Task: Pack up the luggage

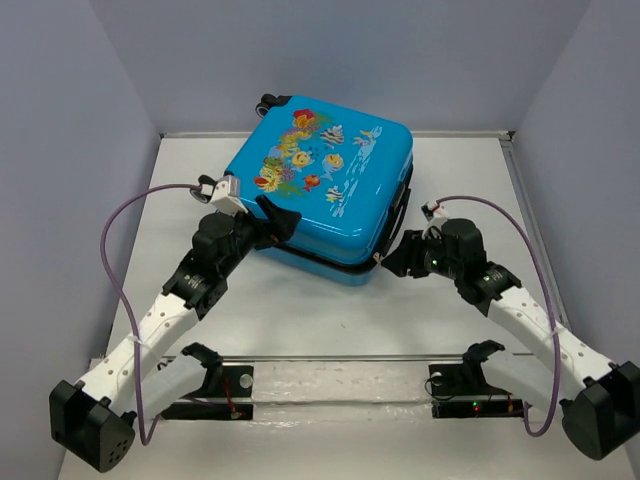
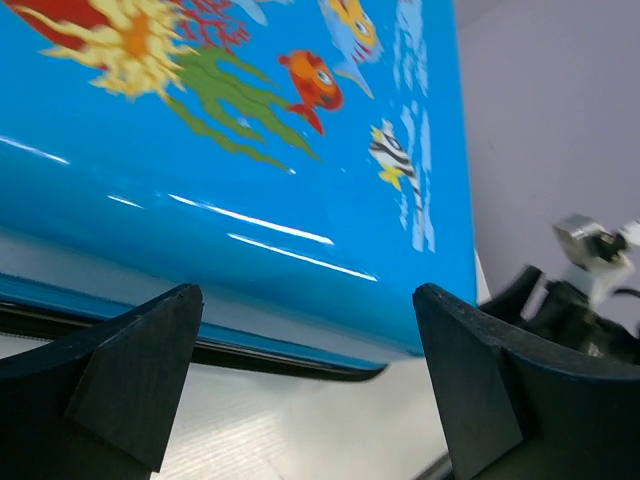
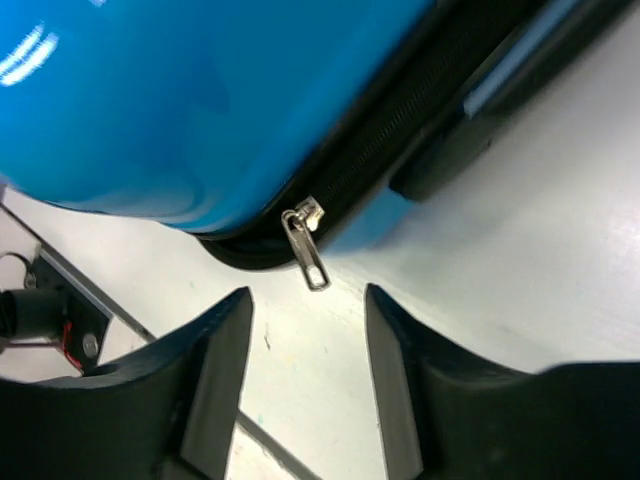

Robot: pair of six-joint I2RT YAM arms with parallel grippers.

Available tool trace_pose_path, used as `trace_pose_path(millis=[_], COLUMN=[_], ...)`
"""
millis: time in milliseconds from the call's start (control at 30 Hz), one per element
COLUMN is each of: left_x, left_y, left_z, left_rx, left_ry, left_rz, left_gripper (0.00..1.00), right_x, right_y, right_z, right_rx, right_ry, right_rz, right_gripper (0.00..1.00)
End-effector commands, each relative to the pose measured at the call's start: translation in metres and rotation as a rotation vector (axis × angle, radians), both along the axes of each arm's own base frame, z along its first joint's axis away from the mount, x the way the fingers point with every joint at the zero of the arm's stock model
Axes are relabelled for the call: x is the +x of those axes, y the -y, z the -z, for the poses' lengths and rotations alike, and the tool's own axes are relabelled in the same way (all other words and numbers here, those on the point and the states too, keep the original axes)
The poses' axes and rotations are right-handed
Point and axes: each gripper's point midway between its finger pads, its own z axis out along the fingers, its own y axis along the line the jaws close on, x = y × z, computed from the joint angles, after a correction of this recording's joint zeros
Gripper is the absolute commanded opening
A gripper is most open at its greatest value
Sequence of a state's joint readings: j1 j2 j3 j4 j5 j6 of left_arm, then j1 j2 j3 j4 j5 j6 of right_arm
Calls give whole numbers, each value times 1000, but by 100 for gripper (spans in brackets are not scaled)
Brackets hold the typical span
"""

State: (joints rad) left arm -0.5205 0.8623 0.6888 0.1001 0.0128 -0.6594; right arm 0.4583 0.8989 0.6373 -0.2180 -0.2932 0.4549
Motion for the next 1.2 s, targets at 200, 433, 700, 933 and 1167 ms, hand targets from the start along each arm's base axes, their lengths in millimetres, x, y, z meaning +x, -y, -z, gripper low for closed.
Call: trace_pose_path(millis=[200, 433, 700, 933, 1167], left_x=[-52, -46, -41, -36, -20], left_y=[86, 115, 133, 144, 166], left_z=[18, 22, 23, 21, -25], left_rx=[9, 30, 55, 51, 18], left_ry=[-36, -42, -35, -29, 66], left_rz=[368, 415, 437, 438, 441], left_gripper=[98, 98, 98, 98, 97], right_x=[13, 22, 30, 20, -16], right_y=[-18, -28, -28, -29, -35], right_z=[12, 24, 22, 27, 11], right_rx=[-7, 4, -13, -14, 21], right_ry=[0, -17, 17, 0, -8], right_rz=[-83, -105, -105, -144, -225], right_gripper=[56, 48, 34, 7, 7])
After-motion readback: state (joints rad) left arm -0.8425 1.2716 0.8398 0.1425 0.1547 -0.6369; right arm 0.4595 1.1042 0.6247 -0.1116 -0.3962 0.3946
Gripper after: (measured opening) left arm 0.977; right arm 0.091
